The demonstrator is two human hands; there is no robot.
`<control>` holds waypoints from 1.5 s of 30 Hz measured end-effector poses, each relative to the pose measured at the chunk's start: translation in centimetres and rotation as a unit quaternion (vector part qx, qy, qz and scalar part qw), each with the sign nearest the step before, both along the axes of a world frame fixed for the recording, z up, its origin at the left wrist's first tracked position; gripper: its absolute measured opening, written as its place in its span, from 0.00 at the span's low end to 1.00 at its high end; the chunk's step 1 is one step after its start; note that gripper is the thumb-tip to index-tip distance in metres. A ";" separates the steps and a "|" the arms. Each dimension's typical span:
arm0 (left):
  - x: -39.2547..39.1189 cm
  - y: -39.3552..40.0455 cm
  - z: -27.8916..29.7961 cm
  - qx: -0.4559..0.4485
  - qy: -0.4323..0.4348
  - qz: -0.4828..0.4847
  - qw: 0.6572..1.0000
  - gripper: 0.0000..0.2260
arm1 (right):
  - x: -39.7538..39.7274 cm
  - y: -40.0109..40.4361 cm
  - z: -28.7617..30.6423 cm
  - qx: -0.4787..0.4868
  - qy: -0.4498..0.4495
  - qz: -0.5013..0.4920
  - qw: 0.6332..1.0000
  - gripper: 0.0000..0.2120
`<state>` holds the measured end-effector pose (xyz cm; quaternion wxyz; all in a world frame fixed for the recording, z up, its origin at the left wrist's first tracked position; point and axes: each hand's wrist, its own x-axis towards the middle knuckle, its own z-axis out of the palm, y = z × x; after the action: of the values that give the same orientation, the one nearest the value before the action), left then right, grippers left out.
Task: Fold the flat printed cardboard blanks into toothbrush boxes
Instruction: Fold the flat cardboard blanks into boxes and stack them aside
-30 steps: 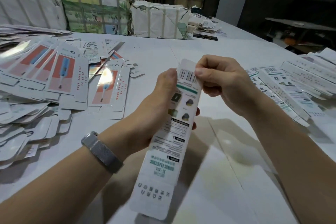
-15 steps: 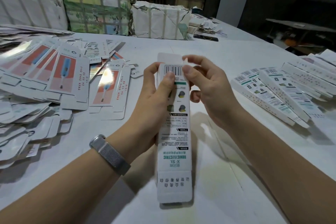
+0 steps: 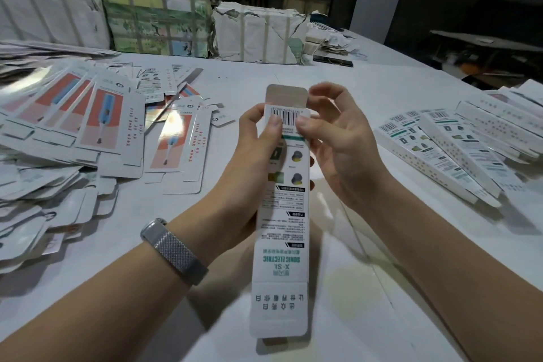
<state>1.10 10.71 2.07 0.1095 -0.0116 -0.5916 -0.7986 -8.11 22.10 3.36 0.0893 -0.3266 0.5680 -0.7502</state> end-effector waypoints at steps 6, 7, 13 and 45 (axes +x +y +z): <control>-0.1 -0.1 -0.1 -0.001 -0.006 0.004 1.000 0.17 | -0.2 0.3 0.3 0.023 0.017 -0.020 0.999 0.11; -0.1 -0.1 -0.1 -0.007 -0.006 0.006 1.000 0.16 | -0.3 0.5 0.4 0.033 0.022 -0.022 0.999 0.07; -0.3 0.3 -0.3 -0.060 -0.019 -0.036 0.997 0.18 | -0.5 0.9 1.0 0.069 -0.027 0.013 0.997 0.07; 0.0 -1.0 0.1 -0.107 -0.007 -0.067 0.992 0.10 | -1.0 1.7 0.9 0.101 0.043 -0.024 0.994 0.10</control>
<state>1.15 9.72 2.14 0.0496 -0.0577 -0.6723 -0.7363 -9.16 23.83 4.30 0.0789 -0.3342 0.6521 -0.6759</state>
